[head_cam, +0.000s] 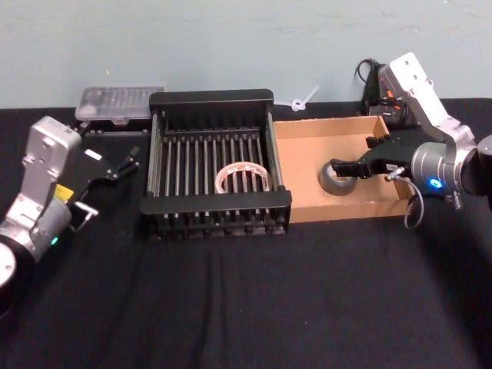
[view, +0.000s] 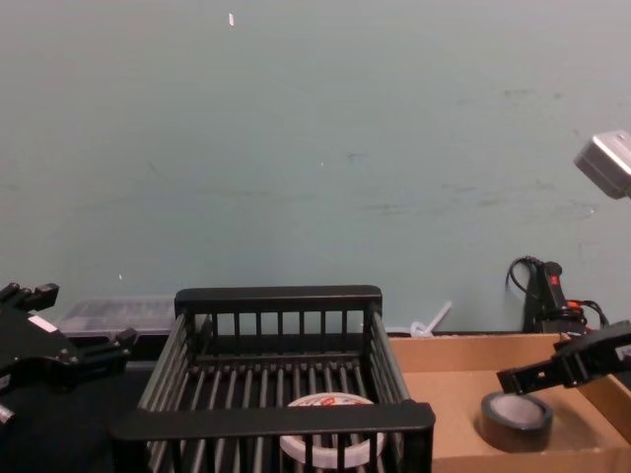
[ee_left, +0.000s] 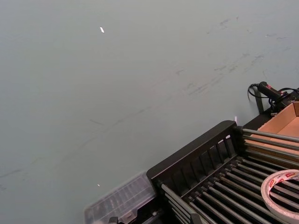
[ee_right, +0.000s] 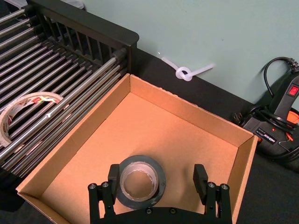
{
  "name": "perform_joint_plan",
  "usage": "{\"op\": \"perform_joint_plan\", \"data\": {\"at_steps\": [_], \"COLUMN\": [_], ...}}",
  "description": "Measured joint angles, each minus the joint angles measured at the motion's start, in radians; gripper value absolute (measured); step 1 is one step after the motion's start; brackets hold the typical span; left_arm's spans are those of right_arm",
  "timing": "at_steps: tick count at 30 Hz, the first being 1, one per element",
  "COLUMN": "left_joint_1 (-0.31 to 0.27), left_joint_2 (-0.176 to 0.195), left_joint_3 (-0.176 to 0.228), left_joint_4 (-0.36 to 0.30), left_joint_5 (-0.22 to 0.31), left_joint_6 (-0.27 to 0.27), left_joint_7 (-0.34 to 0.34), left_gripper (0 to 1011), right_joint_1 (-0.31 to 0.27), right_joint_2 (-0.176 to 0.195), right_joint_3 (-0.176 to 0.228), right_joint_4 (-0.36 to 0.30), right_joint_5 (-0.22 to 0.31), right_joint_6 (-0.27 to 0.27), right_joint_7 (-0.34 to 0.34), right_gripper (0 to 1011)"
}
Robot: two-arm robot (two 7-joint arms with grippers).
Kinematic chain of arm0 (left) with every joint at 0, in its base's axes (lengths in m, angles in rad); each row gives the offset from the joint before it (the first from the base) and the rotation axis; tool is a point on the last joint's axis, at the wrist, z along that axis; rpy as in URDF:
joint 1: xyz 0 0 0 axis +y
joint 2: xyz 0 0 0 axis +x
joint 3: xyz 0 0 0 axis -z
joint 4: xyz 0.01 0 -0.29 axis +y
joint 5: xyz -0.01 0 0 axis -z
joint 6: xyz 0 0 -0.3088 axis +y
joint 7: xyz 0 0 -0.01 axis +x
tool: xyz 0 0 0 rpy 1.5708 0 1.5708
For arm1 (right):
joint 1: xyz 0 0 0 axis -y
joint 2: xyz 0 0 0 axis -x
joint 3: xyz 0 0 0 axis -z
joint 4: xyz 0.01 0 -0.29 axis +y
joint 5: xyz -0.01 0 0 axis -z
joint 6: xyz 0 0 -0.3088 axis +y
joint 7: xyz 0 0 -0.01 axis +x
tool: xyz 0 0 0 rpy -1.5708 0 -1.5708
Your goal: Pick up the white tape and place it into the black box , Pick up the silver tape and place it into the brown box.
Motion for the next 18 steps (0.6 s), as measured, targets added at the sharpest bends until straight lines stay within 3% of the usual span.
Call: {"op": "perform_joint_plan", "data": {"at_steps": [12, 18], "left_joint_1": [0.000, 0.000], "left_joint_2": [0.000, 0.000], "left_joint_3": [0.000, 0.000], "left_joint_4": [0.000, 0.000], "left_joint_5": [0.000, 0.000], "left_joint_6": [0.000, 0.000], "left_joint_7": [0.000, 0.000], "left_gripper": [1001, 1001], "right_joint_1": [-0.004, -0.062], "right_joint_2": [-0.001, -0.014], "right_joint_3": [0.005, 0.060], "right_joint_4": [-0.005, -0.071], "right_joint_5": [-0.003, -0.024], "right_joint_6": [-0.003, -0.063], "right_joint_7": [-0.005, -0.082], "right_gripper": [1002, 1000]}}
